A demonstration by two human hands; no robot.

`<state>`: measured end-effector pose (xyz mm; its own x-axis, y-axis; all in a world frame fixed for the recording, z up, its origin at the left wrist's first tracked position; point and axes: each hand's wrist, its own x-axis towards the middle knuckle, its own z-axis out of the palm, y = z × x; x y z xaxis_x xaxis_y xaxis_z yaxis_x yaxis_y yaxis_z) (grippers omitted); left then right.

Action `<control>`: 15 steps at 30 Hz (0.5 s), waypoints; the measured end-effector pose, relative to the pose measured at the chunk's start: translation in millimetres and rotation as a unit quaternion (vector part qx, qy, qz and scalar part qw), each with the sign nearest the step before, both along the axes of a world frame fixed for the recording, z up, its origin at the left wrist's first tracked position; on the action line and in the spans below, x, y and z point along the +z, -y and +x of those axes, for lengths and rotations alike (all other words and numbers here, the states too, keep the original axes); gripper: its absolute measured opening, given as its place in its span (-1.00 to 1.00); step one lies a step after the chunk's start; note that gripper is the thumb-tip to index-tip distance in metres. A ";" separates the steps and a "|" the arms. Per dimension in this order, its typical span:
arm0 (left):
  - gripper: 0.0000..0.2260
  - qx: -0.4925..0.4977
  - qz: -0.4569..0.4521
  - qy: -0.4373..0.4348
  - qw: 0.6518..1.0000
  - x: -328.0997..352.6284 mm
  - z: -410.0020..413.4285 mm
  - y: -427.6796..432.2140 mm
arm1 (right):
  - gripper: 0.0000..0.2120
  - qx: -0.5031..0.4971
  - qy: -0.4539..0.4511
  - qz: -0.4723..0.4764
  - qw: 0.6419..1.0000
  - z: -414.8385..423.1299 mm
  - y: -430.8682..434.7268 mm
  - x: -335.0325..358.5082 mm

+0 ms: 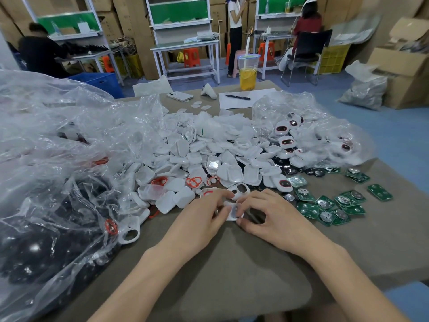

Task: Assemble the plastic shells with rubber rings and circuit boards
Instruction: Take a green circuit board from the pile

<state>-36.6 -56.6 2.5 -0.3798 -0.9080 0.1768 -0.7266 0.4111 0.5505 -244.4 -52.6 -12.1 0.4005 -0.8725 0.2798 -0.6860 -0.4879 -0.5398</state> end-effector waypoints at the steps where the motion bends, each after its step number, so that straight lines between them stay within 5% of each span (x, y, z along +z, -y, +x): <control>1: -0.76 0.001 -0.005 0.010 1.000 1.2 -1.1 -1.2 | -0.91 0.000 0.000 0.000 1.000 0.1 -0.2 0.4; 7: -0.77 -0.009 -0.045 0.061 0.997 9.3 2.7 -11.7 | -0.93 0.001 -0.001 0.008 1.000 0.1 -1.6 3.4; 15: -0.78 -0.009 -0.088 0.011 0.996 7.3 18.6 -14.0 | -0.93 -0.007 0.003 0.018 1.000 -0.6 -0.5 3.0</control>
<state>-18.0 -42.6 9.8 -0.4019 -0.8563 0.3244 -0.7284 0.5137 0.4533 -245.0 -52.1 -9.1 0.3859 -0.8878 0.2506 -0.6897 -0.4581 -0.5608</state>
